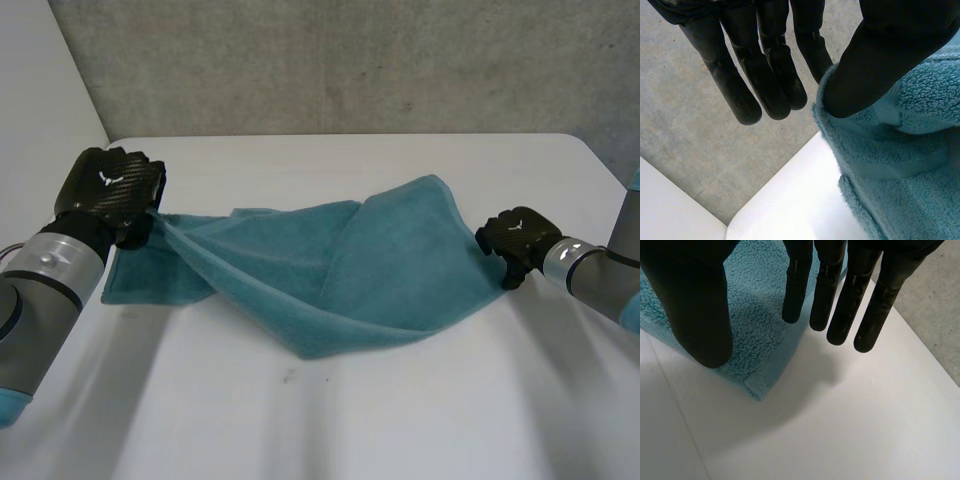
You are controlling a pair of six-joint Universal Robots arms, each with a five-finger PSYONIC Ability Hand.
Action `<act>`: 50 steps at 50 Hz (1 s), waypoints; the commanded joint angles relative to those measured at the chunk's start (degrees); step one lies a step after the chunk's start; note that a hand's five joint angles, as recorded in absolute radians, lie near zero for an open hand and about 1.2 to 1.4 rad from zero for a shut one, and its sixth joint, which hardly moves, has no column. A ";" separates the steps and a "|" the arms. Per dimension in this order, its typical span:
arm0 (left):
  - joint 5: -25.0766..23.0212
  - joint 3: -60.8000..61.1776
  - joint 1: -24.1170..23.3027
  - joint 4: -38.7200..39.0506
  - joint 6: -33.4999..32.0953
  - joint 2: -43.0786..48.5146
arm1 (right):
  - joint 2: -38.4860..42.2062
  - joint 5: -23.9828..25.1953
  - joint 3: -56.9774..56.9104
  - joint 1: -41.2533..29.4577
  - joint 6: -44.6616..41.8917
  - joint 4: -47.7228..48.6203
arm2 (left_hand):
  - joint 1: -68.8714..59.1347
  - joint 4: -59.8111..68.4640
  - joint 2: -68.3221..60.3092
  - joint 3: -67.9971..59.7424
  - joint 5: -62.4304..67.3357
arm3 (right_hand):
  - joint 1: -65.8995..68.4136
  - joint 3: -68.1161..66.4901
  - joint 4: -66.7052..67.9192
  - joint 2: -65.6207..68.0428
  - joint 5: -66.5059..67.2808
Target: Fold the laundry
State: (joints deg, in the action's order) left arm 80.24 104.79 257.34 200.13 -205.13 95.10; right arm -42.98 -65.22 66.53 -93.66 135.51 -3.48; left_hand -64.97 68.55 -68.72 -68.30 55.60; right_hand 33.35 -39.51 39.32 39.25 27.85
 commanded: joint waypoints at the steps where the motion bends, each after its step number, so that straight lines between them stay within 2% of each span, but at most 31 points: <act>1: -0.09 0.06 0.00 0.00 0.00 0.00 | 0.09 -0.08 -0.70 -0.38 0.11 0.23 | -15.03 11.45 -11.28 -11.69 14.40 | 13.40 -7.25 7.43 7.51 8.90; 17: -0.18 0.24 0.00 0.00 0.00 0.00 | 1.94 -0.08 -1.14 -1.17 0.11 0.23 | -15.03 11.45 -11.28 -11.69 14.40 | 21.47 -15.31 15.50 15.57 16.97; 21: -0.18 0.24 0.00 0.00 0.00 0.00 | 1.94 0.01 -1.32 -1.35 0.11 0.14 | -15.03 11.45 -11.28 -11.69 14.40 | 37.75 -31.60 31.79 31.86 33.25; 22: -0.18 0.24 0.09 0.00 0.00 0.00 | 1.85 0.01 -1.41 -1.43 0.11 0.14 | -15.03 11.45 -11.28 -11.69 14.40 | 46.56 -40.40 40.59 40.67 42.06; 28: -0.18 0.24 0.00 0.00 0.00 0.00 | 1.59 0.01 -1.58 -1.35 1.08 0.31 | -15.03 11.45 -11.28 -11.69 14.40 | 46.65 -40.49 40.68 40.75 42.15; 39: 0.26 0.24 0.00 0.00 0.00 -0.26 | -6.14 -0.78 -0.70 -0.73 5.82 -0.74 | -15.03 11.45 -11.28 -11.69 14.40 | 46.65 -40.49 40.68 40.75 42.15; 47: 0.26 0.68 1.58 -0.79 -0.35 -0.44 | -19.32 -6.31 2.02 -0.38 7.23 -8.20 | -15.03 11.45 -11.28 -11.69 14.40 | 46.65 -40.49 40.68 40.75 42.15; 50: 0.18 0.86 1.94 -1.14 -0.53 -0.70 | -24.85 -9.56 2.98 1.81 6.88 -13.29 | -15.03 11.45 -11.28 -11.69 14.40 | 46.65 -40.49 40.68 40.75 42.15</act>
State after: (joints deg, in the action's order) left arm 80.55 105.30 258.45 199.49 -205.39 94.72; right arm -59.34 -70.21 67.96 -94.01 142.87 -9.72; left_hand -64.94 68.55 -68.74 -68.30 55.60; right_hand 54.43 -67.47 68.11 67.44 55.64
